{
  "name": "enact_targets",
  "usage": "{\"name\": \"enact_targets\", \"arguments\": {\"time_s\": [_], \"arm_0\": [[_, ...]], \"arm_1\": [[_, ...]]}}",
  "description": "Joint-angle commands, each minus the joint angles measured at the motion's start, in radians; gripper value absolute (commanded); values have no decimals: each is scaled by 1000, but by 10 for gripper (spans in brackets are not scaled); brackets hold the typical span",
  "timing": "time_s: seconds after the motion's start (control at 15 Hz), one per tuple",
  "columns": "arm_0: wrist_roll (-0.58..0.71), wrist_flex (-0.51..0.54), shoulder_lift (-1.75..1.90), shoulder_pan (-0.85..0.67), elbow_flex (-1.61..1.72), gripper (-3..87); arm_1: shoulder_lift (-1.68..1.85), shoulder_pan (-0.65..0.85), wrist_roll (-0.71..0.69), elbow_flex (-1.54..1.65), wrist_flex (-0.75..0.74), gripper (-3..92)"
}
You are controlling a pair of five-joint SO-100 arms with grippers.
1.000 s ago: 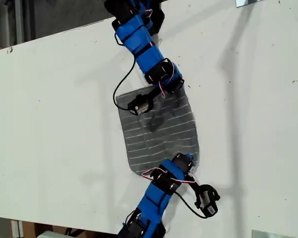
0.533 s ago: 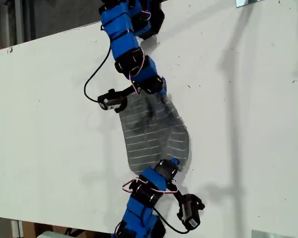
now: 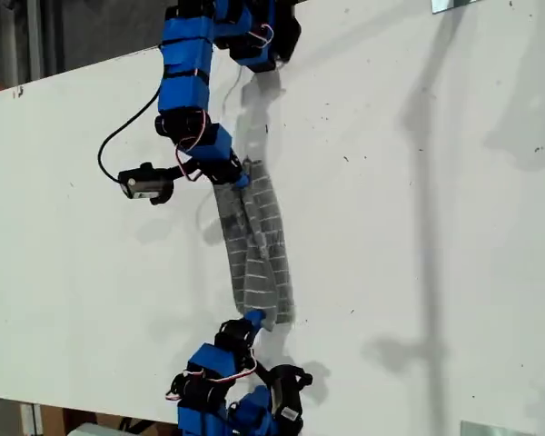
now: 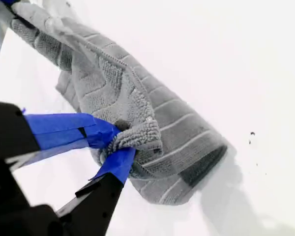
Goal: Grasp corners of a square towel and fold twice.
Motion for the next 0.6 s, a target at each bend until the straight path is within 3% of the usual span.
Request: {"name": "enact_targets", "arguments": {"time_s": [0.0, 0.33, 0.53], "arm_0": [[41, -12, 109, -127, 55, 0], [158, -66, 112, -344, 173, 0], [262, -164, 40, -494, 255, 0]], "arm_1": [[-31, 104, -67, -115, -11, -1], [-299, 316, -215, -301, 2, -1], [-462, 419, -259, -382, 5, -1]]}}
